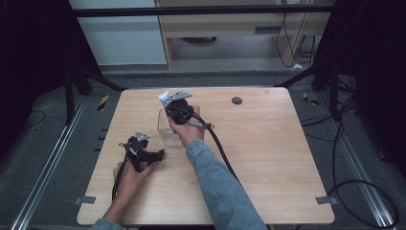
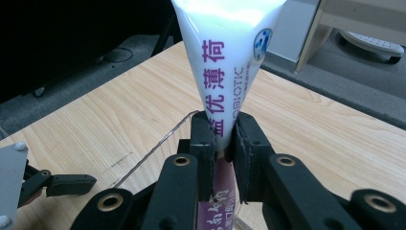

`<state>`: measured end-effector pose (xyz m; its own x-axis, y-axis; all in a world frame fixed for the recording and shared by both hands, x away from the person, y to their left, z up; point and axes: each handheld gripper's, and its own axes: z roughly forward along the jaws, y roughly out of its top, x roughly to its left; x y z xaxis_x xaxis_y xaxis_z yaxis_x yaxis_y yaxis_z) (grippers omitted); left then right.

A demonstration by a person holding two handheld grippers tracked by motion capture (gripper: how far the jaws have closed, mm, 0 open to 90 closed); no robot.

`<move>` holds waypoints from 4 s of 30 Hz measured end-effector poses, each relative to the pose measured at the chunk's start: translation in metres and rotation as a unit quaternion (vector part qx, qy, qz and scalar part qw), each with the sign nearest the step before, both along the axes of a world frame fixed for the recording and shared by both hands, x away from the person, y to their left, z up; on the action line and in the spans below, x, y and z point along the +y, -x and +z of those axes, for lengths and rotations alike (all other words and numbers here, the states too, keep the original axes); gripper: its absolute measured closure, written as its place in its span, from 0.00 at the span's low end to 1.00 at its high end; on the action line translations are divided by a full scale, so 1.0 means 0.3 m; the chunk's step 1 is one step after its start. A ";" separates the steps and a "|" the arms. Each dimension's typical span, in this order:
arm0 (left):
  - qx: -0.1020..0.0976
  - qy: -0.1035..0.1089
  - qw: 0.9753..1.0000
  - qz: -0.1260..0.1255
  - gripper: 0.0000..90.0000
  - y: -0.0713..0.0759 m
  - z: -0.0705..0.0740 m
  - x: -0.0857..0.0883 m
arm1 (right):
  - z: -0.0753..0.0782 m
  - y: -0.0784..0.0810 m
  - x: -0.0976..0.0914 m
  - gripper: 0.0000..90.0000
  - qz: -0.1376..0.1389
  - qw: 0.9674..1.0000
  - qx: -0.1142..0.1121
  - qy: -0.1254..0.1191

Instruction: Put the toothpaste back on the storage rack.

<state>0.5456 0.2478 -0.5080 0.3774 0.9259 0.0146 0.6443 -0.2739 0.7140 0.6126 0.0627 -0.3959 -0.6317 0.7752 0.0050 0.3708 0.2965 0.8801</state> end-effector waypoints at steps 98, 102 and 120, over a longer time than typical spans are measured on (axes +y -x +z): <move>0.000 0.000 1.000 0.002 0.00 0.000 0.000 0.001 | -0.008 -0.034 0.063 0.84 0.000 0.998 0.054 0.040; 0.000 0.000 1.000 0.002 0.00 -0.001 0.000 0.001 | -0.001 -0.019 0.040 0.83 0.001 0.998 0.052 0.039; -0.001 0.001 1.000 0.003 0.00 -0.001 0.000 0.000 | 0.031 0.042 -0.083 0.86 -0.009 0.999 0.049 0.021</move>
<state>0.5458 0.2479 -0.5081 0.3712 0.9284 0.0133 0.6454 -0.2683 0.7152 0.6000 0.0377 -0.3867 -0.6156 0.7874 0.0328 0.4601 0.3253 0.8261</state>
